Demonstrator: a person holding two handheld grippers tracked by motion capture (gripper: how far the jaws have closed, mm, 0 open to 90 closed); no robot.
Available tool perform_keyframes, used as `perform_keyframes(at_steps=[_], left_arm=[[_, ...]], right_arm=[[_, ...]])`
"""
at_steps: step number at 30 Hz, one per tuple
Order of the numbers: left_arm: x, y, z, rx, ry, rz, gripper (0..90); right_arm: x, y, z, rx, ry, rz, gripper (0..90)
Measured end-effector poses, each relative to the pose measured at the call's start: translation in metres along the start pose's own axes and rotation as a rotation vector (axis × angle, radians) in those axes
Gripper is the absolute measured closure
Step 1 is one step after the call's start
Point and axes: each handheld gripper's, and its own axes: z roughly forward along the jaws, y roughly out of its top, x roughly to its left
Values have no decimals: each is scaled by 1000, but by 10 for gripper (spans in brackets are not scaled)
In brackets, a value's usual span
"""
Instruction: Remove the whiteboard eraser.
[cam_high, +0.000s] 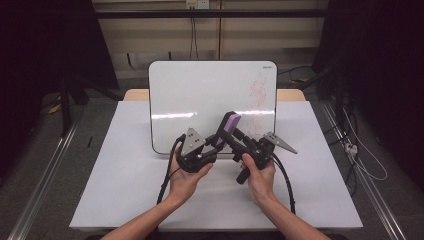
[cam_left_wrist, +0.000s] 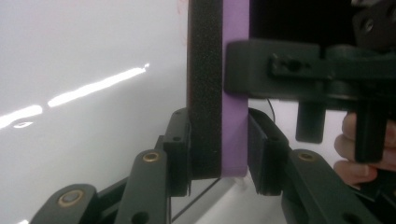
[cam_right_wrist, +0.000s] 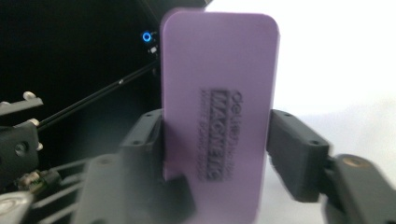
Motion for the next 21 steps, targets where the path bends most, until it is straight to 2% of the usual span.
perform_keyframes(at_steps=[2,7,9,11,12,18,20,21], left_arm=[[0,0,0,2,-3,-6,640],[1,-4,1,-7,-10,-27,638],[0,-2,0,-7,-2,-13,639],[0,-2,1,-13,-7,-32,640],[0,-1,1,-13,-7,-27,640],[0,-4,3,-21,-16,-55,636],[1,-4,2,-20,-16,-60,624],[2,-4,2,-10,-14,-63,588]], right_arm=[[-1,2,0,5,4,6,408],[-1,0,-1,16,-4,-20,410],[0,0,0,9,-2,-21,409],[0,1,-1,0,-2,-22,409],[1,1,-1,-4,-3,-23,408],[2,1,-2,-3,-14,-51,410],[1,1,-2,1,-18,-56,412],[2,2,-2,-1,-17,-62,412]])
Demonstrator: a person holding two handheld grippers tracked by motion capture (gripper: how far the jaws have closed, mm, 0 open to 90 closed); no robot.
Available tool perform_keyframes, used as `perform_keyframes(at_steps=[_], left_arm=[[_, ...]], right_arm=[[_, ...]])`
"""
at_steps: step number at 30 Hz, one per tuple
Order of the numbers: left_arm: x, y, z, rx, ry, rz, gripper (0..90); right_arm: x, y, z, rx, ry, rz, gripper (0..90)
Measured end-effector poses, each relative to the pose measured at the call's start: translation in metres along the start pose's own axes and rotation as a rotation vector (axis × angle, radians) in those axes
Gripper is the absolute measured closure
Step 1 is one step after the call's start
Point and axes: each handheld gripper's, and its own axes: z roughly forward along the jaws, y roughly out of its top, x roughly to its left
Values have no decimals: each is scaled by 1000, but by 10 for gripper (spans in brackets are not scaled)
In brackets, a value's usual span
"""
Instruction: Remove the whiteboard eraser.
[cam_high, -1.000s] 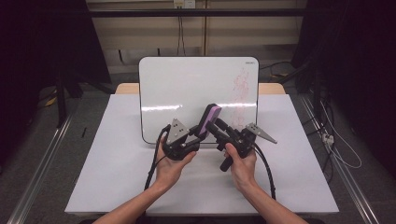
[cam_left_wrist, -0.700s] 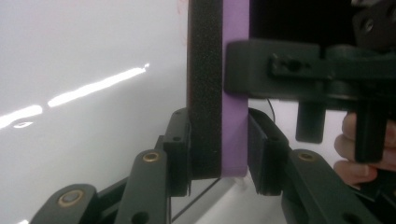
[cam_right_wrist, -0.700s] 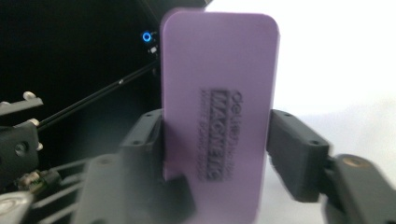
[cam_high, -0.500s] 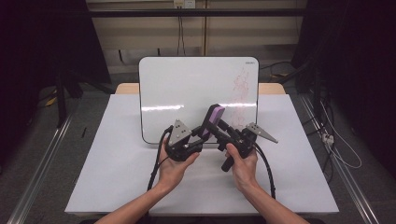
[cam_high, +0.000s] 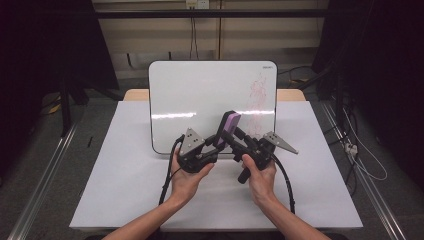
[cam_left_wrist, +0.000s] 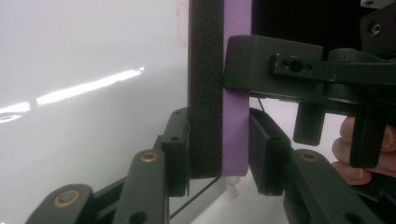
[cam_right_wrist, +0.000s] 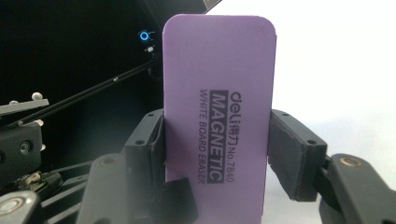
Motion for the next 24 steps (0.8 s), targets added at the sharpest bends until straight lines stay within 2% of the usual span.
perform_keyframes(at_steps=[1,3,6,8,10,12,14,18,22,24], left_arm=[[1,-1,0,0,-1,-3,516],[2,-2,-1,9,2,5,480],[6,-2,-5,13,30,4,356],[10,-3,-8,37,32,11,259],[14,-4,-12,58,31,33,187],[18,-6,-16,82,35,35,132],[24,-8,-22,99,46,39,100],[37,-14,-38,125,78,39,52],[49,-18,-52,117,88,-2,46],[51,-19,-57,126,116,25,47]], right_arm=[[0,1,0,-2,-5,-1,412],[-1,3,0,-3,-5,-4,412],[-3,3,-1,13,-10,-21,413],[-5,3,-2,25,-29,-48,413],[-6,5,-4,33,-32,-67,413],[-6,8,-7,42,-40,-87,413],[-8,10,-10,54,-42,-100,413],[-11,12,-18,72,-76,-158,414],[-14,14,-26,91,-107,-217,414],[-15,15,-30,101,-120,-252,414]])
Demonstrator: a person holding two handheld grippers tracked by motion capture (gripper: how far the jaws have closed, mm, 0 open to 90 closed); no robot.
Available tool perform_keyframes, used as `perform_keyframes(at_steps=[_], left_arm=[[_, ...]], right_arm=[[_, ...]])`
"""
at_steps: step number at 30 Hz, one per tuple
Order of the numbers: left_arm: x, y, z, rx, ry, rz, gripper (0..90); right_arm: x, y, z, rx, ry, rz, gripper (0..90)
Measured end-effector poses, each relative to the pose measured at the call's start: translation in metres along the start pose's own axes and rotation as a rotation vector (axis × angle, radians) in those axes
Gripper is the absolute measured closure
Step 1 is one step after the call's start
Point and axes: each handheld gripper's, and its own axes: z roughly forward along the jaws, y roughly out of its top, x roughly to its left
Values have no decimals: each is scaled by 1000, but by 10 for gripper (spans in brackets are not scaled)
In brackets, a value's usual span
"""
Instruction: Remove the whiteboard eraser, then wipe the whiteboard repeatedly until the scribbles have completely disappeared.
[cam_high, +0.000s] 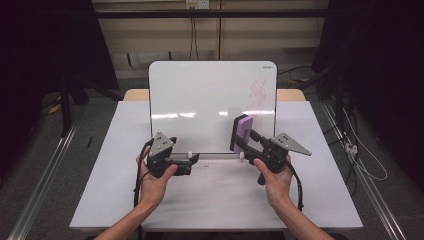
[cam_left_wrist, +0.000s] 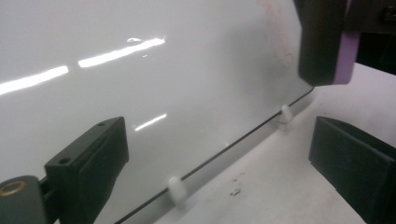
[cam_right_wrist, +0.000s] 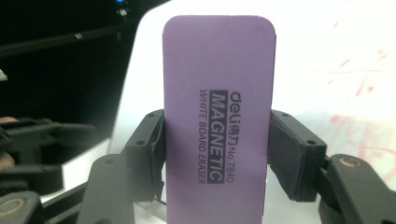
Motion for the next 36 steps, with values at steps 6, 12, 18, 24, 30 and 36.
perform_keyframes(at_steps=[6,12,18,24,30,36], left_arm=[[8,-11,-15,31,29,17,54],[18,-27,-34,33,87,37,59],[28,-50,-47,25,101,-9,59],[27,-59,-54,12,94,-43,59],[28,-62,-55,25,104,-31,59],[27,-62,-53,22,99,-22,59]], right_arm=[[-7,0,-10,23,-47,-53,414],[-12,1,-18,36,-84,-94,415],[-15,3,-20,71,-100,-138,415],[-22,12,-23,105,-137,-178,415],[-31,28,-19,130,-192,-223,416],[-37,47,-11,150,-255,-281,416]])
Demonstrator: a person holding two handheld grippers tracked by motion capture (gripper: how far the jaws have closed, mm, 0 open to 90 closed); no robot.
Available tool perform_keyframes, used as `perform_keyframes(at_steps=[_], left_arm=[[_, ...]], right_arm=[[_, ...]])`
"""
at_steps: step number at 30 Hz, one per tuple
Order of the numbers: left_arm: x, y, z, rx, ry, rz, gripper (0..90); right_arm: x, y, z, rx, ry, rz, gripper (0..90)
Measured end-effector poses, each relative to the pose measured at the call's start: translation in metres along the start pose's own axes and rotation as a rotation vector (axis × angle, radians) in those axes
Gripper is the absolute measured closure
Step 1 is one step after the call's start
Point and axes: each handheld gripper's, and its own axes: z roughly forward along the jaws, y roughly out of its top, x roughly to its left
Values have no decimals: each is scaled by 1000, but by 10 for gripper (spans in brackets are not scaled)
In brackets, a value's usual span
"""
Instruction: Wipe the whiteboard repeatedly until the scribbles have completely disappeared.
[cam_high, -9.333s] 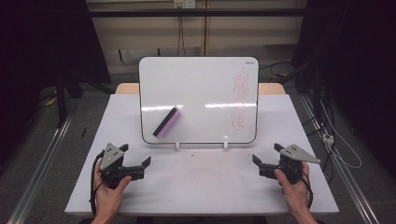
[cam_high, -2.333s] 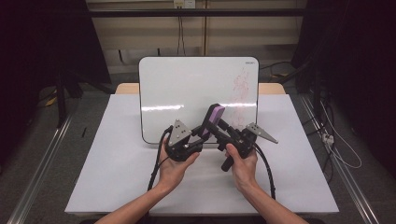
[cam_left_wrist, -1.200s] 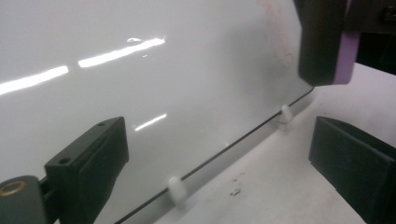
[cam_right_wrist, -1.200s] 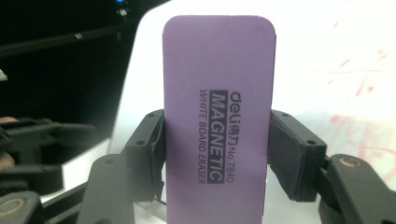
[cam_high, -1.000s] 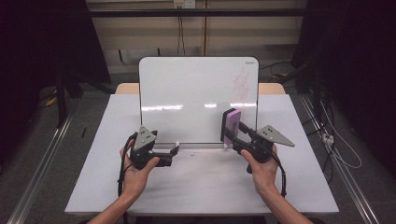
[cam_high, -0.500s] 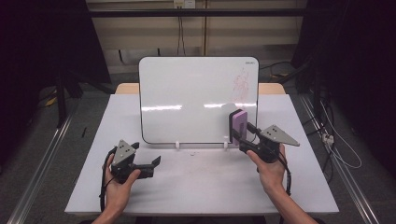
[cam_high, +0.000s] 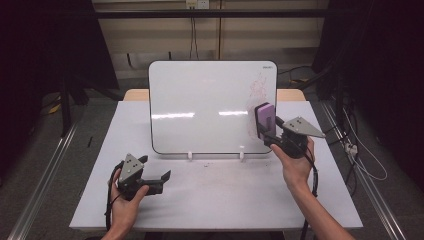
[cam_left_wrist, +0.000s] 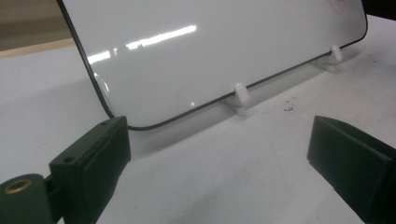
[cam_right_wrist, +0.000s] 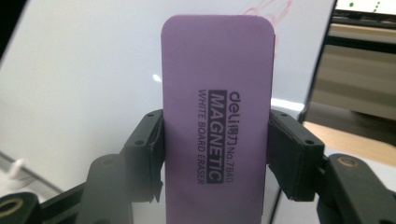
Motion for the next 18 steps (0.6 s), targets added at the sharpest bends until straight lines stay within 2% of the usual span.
perform_keyframes(at_steps=[3,6,10,12,18], left_arm=[[1,1,0,2,1,17,59],[2,1,0,0,-2,15,59],[1,2,0,-8,-3,7,59],[1,3,-1,-7,-3,23,59],[0,3,0,-5,-5,14,59]], right_arm=[[-5,10,4,15,-45,-29,416],[-8,18,10,44,-85,-77,416],[-7,26,17,87,-117,-143,416],[-6,30,20,99,-136,-180,416],[-14,48,31,111,-181,-227,416]])
